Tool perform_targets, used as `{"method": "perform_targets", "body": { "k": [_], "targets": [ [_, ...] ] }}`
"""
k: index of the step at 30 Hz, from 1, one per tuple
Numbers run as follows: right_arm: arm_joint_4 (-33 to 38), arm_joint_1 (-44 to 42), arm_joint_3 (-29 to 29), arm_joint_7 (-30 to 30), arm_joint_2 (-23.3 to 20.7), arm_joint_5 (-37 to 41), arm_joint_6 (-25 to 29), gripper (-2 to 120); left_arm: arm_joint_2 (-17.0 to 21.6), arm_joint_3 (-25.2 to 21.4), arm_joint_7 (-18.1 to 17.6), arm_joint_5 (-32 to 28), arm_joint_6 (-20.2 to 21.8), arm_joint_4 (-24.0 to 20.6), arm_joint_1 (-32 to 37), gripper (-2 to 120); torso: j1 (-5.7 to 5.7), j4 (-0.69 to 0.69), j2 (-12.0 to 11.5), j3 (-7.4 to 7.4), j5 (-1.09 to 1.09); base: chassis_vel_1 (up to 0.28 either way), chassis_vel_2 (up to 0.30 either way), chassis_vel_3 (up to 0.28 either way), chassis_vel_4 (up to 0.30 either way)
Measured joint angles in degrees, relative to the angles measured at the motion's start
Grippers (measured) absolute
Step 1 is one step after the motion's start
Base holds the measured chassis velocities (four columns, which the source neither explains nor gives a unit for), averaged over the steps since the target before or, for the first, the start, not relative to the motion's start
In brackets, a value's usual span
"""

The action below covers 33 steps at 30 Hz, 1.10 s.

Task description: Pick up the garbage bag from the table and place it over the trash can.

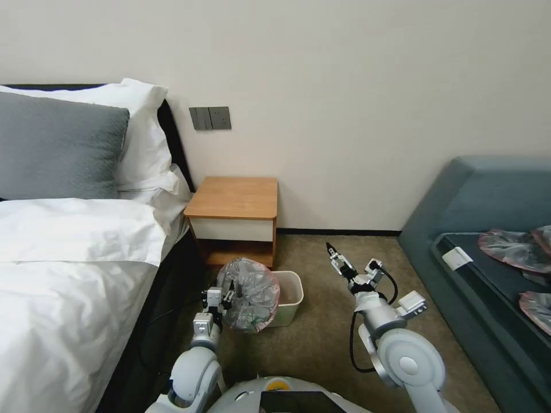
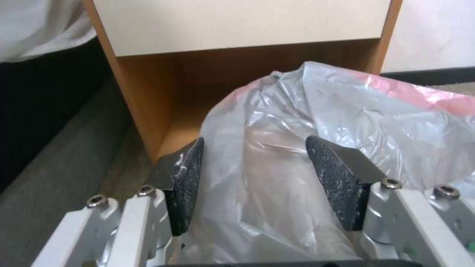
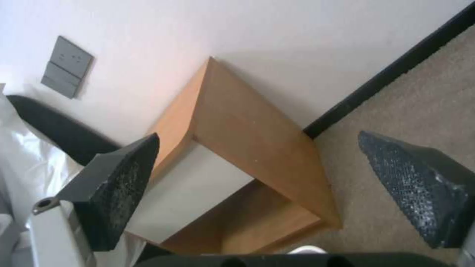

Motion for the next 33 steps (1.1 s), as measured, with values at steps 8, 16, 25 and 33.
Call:
{"method": "perform_targets", "body": {
  "k": [8,16,25,33],
  "targets": [
    [0.19,-0.40,-0.04,0.06,0.52,-0.53,0.22,100,-0.20,0.41,0.01,0.05,0.65,0.53,-0.43,56,0.00,0.00,0.00,0.00,0.00,0.000,0.000,0.000,0.000],
    [0.43,-0.59,-0.04,0.06,0.58,-0.69,0.35,100,-0.58,1.10,0.02,0.23,0.75,1.09,-0.74,56,0.00,0.00,0.00,0.00,0.00,0.000,0.000,0.000,0.000],
    [0.47,-0.63,-0.26,0.07,0.38,-0.72,0.36,100,-0.92,1.73,-0.05,0.37,1.15,2.32,-2.01,56,0.00,0.00,0.00,0.00,0.00,0.000,0.000,0.000,0.000],
    [0.00,-0.64,-0.66,0.01,0.57,-1.06,0.36,100,-1.11,3.12,-1.81,-1.40,4.68,2.41,-3.47,55,0.00,0.00,0.00,0.00,0.00,0.000,0.000,0.000,0.000]
  ]
}}
